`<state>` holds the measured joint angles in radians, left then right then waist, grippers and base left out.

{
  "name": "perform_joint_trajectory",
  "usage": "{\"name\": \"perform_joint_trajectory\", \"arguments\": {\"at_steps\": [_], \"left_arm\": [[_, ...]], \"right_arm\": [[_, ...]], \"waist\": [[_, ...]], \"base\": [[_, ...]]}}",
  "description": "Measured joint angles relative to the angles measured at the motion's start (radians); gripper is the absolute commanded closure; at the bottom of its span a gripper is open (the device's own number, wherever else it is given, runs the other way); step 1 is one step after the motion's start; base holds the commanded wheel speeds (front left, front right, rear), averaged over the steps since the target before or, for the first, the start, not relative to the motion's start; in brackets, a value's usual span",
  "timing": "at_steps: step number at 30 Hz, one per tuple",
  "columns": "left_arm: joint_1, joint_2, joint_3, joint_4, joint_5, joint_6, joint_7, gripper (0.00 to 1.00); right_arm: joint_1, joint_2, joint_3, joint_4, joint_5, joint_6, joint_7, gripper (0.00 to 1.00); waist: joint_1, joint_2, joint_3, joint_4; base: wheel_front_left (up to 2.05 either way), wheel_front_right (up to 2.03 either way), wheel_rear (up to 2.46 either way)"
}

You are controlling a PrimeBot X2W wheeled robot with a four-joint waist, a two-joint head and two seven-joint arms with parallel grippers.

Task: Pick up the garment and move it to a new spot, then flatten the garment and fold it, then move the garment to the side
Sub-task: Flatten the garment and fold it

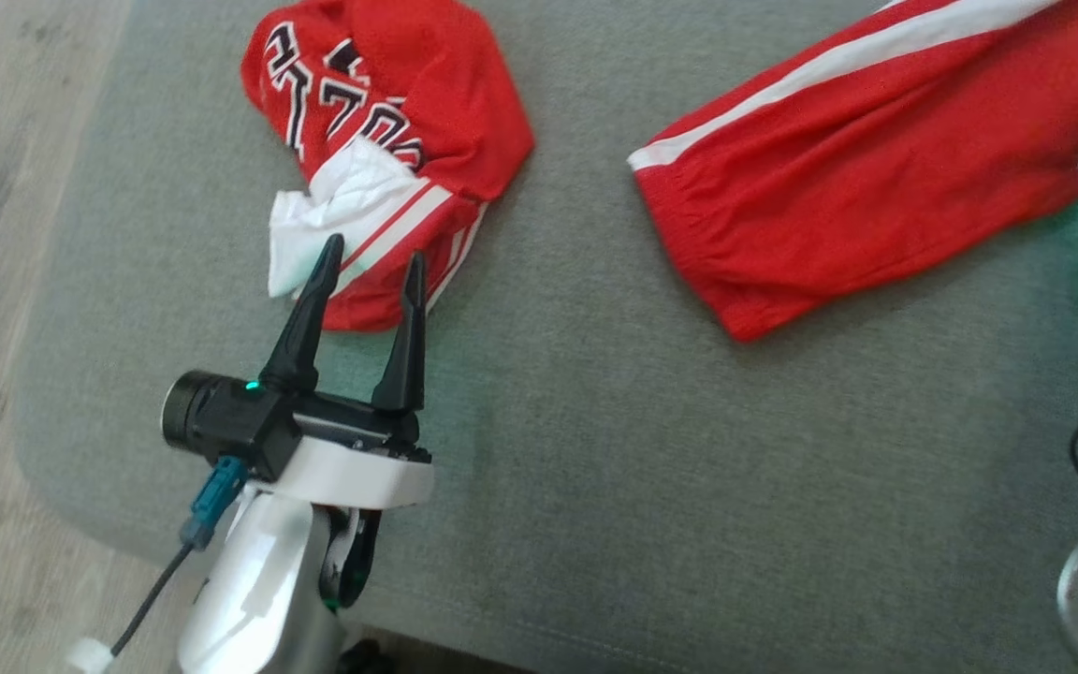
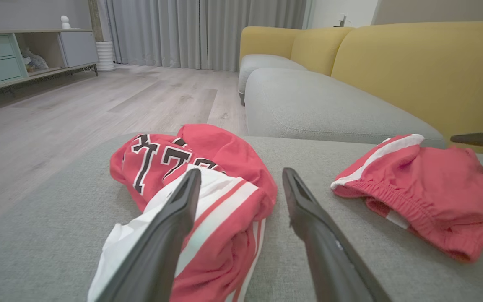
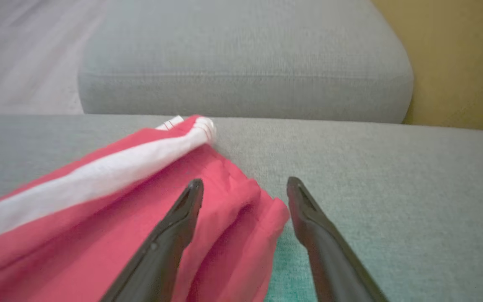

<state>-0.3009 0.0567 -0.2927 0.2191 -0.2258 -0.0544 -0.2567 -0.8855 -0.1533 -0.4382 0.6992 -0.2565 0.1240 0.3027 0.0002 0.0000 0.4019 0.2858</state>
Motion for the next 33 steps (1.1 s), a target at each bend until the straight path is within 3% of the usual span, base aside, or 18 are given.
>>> {"name": "perform_joint_trajectory", "arguments": {"at_steps": [6,14,15,16,25,33], "left_arm": [[-0.012,-0.007,0.008,0.0,0.016,-0.017,0.0,0.0],[-0.031,-0.013,0.041,0.004,0.016,-0.034,0.0,0.0],[-0.031,-0.014,0.044,0.004,0.02,-0.034,0.0,0.0],[-0.032,-0.016,0.047,0.004,0.026,-0.035,0.0,0.0],[-0.033,-0.018,0.07,0.013,0.048,-0.035,0.0,0.0],[-0.014,-0.019,0.068,0.028,0.06,-0.027,0.0,0.0]], "right_arm": [[-0.029,-0.012,-0.086,0.089,-0.095,0.0,0.006,0.0],[-0.111,-0.019,-0.117,0.158,-0.138,0.0,-0.011,0.0],[-0.119,-0.017,-0.125,0.172,-0.133,0.0,-0.006,0.76],[-0.127,-0.017,-0.126,0.184,-0.129,0.0,-0.003,1.0],[-0.115,-0.005,-0.128,0.254,-0.082,0.0,-0.105,1.0],[0.039,-0.001,-0.211,0.24,0.025,0.0,-0.217,1.0]], "waist": [[-0.0001,0.0,0.041,0.029],[-0.0002,0.0,0.077,0.028],[-0.0002,0.0,0.078,0.026],[-0.0002,0.0,0.078,0.024],[-0.0001,0.0,0.039,-0.003],[-0.0003,0.0,-0.055,-0.035]], "base": [[0.0,0.0,0.0],[0.0,0.0,0.0],[0.0,0.0,0.0],[0.0,0.0,0.0],[0.0,0.0,0.0],[0.0,0.0,0.0]]}}
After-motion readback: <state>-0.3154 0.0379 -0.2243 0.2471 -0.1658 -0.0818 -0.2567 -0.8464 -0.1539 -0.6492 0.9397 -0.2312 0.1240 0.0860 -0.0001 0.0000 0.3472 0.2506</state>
